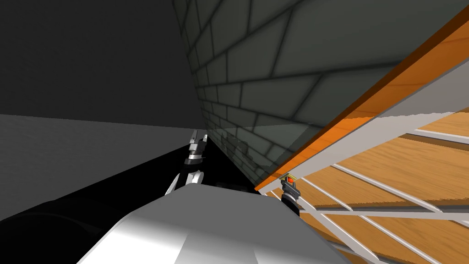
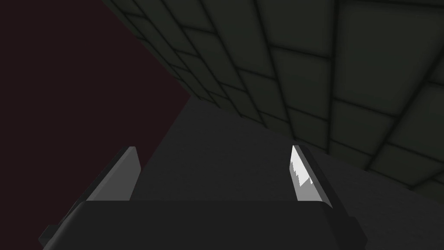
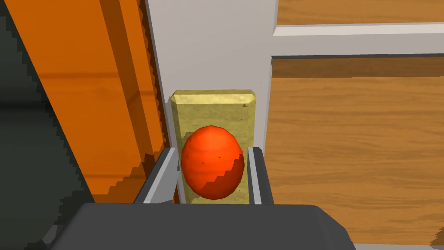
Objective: Pull the door open
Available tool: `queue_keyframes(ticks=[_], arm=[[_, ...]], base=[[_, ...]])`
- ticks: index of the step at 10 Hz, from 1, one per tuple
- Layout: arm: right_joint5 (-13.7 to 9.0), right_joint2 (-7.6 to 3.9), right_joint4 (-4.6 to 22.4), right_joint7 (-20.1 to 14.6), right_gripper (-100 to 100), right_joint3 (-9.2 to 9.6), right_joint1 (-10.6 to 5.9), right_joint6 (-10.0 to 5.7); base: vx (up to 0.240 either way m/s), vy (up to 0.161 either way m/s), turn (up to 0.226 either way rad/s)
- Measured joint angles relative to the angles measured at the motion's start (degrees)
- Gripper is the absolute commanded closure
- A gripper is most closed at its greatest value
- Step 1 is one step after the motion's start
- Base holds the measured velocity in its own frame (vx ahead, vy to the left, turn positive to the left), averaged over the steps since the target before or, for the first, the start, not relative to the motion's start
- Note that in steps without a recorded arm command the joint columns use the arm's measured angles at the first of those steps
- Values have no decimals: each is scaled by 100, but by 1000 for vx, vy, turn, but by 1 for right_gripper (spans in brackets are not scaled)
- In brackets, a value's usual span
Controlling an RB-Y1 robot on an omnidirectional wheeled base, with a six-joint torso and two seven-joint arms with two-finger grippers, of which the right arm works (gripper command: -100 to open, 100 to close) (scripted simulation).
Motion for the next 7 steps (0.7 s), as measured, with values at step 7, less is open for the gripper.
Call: queue_keyframes(ticks=[7], arm=[[129,-108,-93,-156,100,201,-2,-7]], base=[[-126,17,41]])
